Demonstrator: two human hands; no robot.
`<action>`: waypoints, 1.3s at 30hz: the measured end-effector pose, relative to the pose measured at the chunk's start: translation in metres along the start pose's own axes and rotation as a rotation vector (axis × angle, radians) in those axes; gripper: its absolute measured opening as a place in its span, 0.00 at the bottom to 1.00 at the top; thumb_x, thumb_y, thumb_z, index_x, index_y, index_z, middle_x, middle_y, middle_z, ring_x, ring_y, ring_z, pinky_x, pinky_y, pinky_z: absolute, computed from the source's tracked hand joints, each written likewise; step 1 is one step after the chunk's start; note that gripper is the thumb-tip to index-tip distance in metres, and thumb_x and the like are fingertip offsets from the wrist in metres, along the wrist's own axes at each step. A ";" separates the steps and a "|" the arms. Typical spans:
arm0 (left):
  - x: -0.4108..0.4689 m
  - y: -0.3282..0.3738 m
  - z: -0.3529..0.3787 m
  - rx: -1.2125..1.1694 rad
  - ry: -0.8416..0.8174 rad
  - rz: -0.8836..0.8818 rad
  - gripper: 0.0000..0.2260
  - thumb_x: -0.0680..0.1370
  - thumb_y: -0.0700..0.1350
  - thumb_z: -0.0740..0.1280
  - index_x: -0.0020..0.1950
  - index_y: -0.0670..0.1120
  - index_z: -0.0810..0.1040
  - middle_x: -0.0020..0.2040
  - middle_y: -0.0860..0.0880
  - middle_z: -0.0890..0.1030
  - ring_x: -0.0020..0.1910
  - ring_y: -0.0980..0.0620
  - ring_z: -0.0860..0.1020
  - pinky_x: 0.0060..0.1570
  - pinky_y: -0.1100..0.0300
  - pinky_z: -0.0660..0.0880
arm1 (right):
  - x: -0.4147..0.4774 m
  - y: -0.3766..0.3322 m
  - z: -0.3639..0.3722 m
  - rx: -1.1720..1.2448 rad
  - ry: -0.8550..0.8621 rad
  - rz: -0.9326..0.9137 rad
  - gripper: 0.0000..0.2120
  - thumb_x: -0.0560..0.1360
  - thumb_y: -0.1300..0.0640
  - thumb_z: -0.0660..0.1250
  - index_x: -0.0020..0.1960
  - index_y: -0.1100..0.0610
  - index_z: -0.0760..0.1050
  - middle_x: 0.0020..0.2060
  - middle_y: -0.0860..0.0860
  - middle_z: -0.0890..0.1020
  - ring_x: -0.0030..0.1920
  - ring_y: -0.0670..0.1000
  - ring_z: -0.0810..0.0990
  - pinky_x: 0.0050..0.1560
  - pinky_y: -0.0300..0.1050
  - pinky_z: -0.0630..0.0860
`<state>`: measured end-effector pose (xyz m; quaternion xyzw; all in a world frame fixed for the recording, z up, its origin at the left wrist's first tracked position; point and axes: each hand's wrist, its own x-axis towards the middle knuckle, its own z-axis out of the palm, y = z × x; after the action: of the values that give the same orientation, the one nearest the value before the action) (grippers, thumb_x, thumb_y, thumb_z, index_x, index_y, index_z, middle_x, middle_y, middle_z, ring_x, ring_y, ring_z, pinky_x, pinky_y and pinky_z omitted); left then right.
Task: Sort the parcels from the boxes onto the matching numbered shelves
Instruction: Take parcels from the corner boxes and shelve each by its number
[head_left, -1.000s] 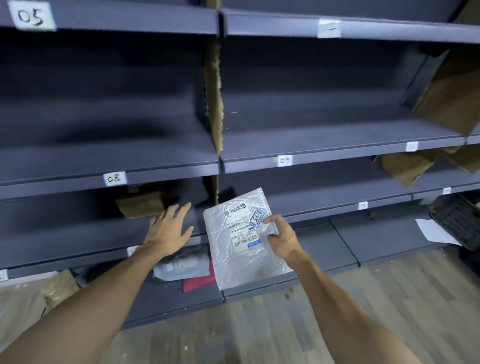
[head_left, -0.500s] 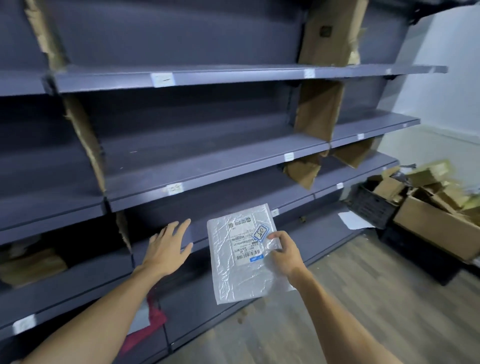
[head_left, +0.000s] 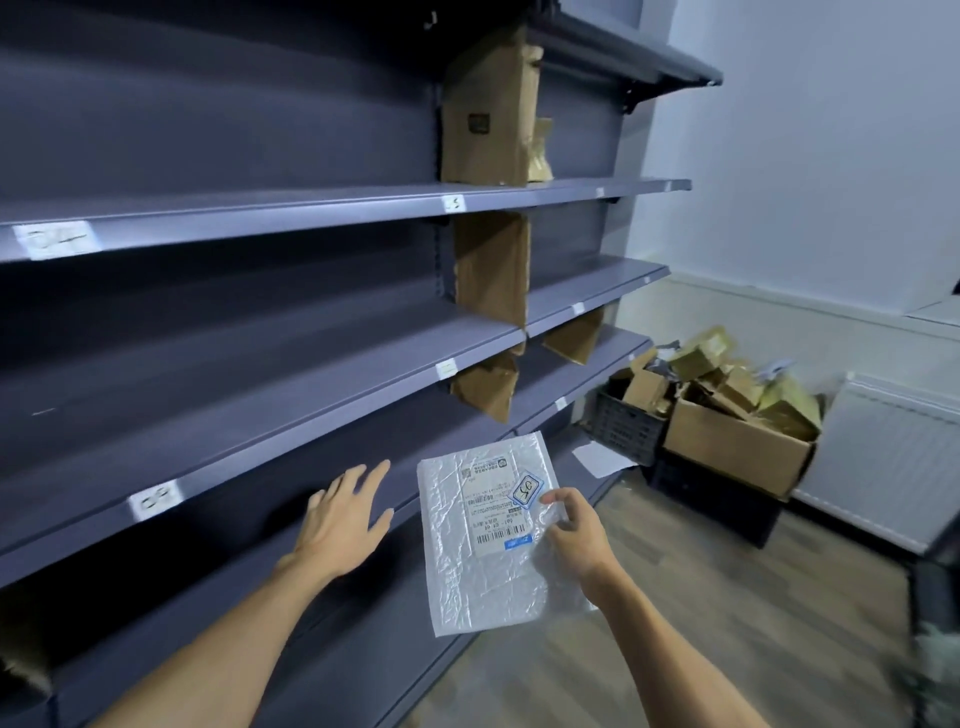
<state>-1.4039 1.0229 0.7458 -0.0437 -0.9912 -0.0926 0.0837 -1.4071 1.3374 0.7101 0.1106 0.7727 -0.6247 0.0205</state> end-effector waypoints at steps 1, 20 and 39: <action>0.015 0.007 0.001 -0.004 -0.001 0.016 0.30 0.83 0.57 0.58 0.82 0.53 0.51 0.78 0.46 0.61 0.75 0.46 0.65 0.71 0.49 0.62 | 0.011 -0.001 -0.008 -0.010 0.013 -0.011 0.24 0.66 0.65 0.52 0.48 0.41 0.75 0.49 0.66 0.83 0.42 0.66 0.83 0.37 0.62 0.79; 0.200 0.053 -0.010 -0.014 0.067 0.038 0.29 0.82 0.57 0.58 0.81 0.55 0.52 0.77 0.49 0.62 0.75 0.46 0.65 0.70 0.48 0.63 | 0.163 -0.085 -0.055 0.040 0.001 -0.065 0.21 0.74 0.76 0.52 0.54 0.55 0.73 0.51 0.55 0.84 0.42 0.53 0.87 0.36 0.51 0.78; 0.102 0.094 -0.054 0.136 0.183 -0.403 0.30 0.83 0.57 0.57 0.82 0.54 0.49 0.79 0.46 0.58 0.76 0.46 0.62 0.71 0.48 0.62 | 0.212 -0.126 -0.053 -0.003 -0.438 -0.258 0.25 0.70 0.75 0.57 0.50 0.46 0.75 0.53 0.57 0.82 0.37 0.57 0.77 0.31 0.48 0.73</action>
<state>-1.4860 1.1118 0.8319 0.1697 -0.9721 -0.0441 0.1560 -1.6330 1.3948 0.8068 -0.1270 0.7584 -0.6301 0.1078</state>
